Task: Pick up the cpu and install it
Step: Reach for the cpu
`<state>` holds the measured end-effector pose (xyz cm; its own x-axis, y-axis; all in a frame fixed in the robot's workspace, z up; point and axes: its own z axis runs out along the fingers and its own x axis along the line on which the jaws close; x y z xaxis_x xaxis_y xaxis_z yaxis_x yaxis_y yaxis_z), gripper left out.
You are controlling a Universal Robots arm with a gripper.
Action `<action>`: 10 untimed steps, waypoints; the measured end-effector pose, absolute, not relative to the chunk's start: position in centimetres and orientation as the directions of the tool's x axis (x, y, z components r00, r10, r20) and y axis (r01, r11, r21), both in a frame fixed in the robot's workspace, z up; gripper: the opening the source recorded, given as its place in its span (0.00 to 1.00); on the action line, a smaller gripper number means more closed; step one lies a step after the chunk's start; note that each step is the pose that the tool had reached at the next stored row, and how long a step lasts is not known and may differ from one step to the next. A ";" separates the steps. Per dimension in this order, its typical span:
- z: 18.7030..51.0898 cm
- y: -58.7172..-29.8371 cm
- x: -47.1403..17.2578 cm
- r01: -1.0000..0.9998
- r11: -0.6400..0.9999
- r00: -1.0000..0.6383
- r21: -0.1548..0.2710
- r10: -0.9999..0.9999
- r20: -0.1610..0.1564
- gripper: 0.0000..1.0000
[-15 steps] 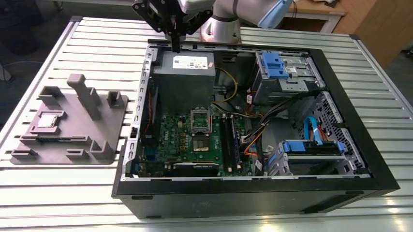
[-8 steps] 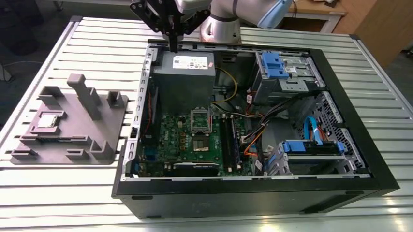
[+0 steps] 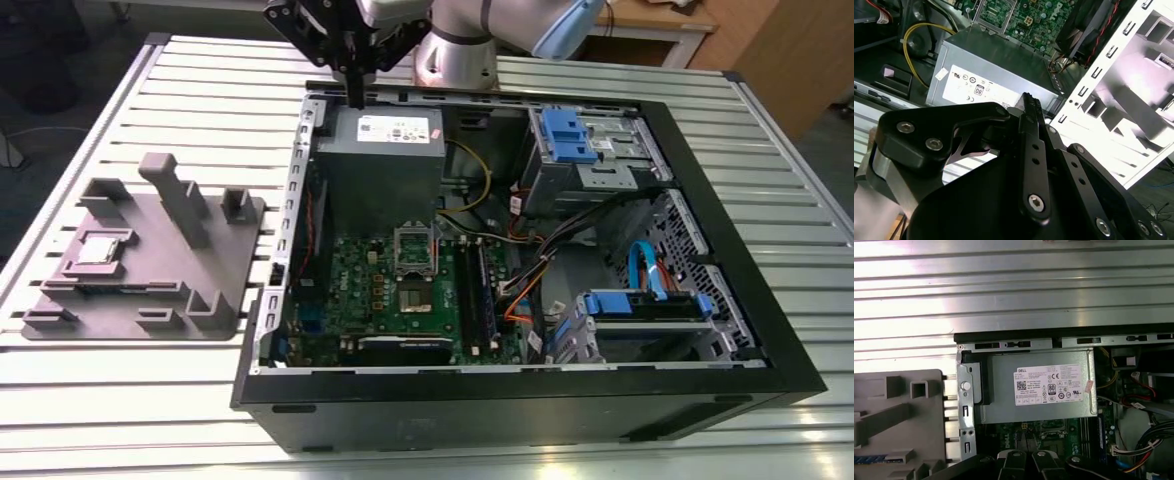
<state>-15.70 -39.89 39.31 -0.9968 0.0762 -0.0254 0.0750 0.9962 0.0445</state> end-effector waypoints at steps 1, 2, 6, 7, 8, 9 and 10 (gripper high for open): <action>39.3 -39.9 -15.7 0.075 0.996 -0.997 0.044 0.076 -0.025 0.10; 39.3 -39.9 -15.7 0.075 0.996 -0.997 0.044 0.076 -0.025 0.10; 39.3 -39.9 -15.8 0.075 0.996 -0.997 0.044 0.076 -0.025 0.10; 39.3 -39.9 -15.9 0.075 0.996 -0.997 0.044 0.076 -0.025 0.10; 39.3 -39.9 -15.9 0.075 0.996 -0.997 0.044 0.076 -0.025 0.10; 39.3 -39.9 -15.9 0.075 0.996 -0.997 0.044 0.076 -0.025 0.10; 39.3 -39.9 -15.9 0.075 0.996 -0.997 0.044 0.076 -0.025 0.10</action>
